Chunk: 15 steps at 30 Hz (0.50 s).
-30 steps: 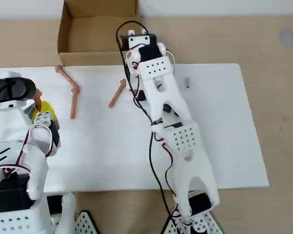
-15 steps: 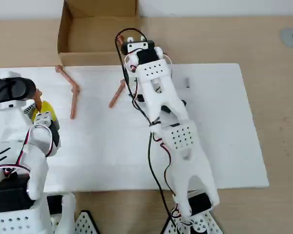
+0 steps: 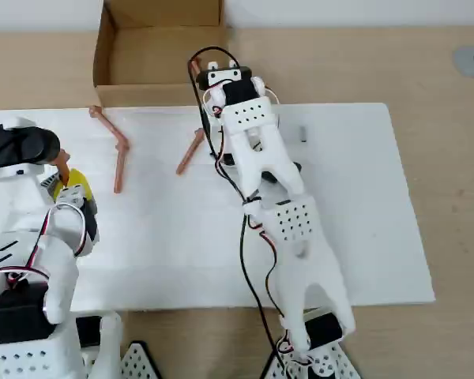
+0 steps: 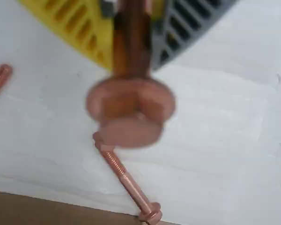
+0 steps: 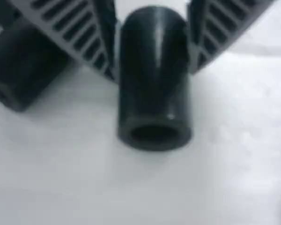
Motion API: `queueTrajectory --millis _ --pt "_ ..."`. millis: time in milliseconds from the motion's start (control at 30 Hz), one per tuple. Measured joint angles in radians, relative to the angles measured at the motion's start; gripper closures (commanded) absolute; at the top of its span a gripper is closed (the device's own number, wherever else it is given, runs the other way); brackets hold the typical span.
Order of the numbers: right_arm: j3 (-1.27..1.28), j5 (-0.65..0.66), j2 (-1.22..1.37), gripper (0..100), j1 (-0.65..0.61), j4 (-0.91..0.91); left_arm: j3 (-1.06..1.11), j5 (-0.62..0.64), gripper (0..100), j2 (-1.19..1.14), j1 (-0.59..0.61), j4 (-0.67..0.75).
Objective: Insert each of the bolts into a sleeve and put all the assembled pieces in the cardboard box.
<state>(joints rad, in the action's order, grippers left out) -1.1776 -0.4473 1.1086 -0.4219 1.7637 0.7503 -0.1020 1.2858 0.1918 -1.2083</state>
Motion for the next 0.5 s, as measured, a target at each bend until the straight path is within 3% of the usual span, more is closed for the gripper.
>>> queueTrajectory --millis 500 --pt "-0.008 0.068 -0.138 98.8 -0.005 0.009 -0.107 -0.026 98 0.000 0.000 0.000"
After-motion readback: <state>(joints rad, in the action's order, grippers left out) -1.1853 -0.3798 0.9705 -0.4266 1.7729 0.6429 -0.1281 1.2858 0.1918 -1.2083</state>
